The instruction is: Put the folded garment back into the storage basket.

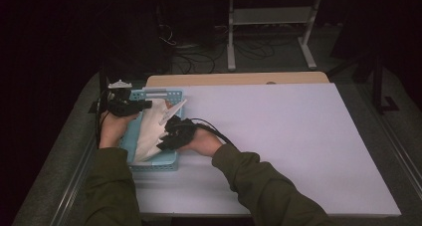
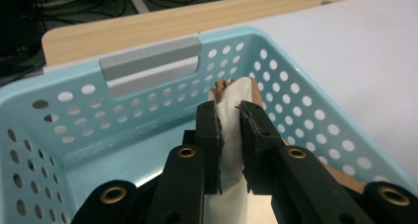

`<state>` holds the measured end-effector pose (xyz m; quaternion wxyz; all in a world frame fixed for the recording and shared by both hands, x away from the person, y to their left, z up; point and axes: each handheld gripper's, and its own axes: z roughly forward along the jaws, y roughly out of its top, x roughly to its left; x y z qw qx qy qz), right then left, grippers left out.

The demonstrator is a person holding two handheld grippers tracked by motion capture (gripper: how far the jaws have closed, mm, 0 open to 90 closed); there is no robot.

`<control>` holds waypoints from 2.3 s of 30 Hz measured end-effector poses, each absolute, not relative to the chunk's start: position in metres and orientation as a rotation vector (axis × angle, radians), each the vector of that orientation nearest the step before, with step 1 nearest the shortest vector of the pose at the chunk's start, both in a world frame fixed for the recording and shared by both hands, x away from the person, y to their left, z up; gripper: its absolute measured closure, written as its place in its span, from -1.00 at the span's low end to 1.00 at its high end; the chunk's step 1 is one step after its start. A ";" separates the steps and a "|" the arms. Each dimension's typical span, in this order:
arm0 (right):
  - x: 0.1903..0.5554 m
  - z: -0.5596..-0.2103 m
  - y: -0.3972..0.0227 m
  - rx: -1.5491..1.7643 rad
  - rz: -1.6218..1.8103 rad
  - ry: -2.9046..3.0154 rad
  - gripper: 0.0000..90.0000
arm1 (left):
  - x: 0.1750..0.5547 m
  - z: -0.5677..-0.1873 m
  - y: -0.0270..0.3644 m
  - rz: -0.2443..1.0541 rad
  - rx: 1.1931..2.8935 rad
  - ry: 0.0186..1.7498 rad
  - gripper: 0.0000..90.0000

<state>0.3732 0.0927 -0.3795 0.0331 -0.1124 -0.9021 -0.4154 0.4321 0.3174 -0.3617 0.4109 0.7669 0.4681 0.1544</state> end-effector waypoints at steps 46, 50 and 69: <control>0.382 -0.357 -0.061 -0.699 -1.491 -2.771 -0.35 | 0.423 -0.359 0.259 0.341 2.008 1.037 -0.63; 0.379 -0.358 -0.082 -0.743 -1.516 -2.766 -0.44 | 0.412 -0.356 0.249 0.315 1.977 0.995 -0.69; 0.356 -0.367 -0.165 -0.912 -1.570 -2.761 -0.71 | 0.363 -0.356 0.223 0.317 1.975 0.842 -0.97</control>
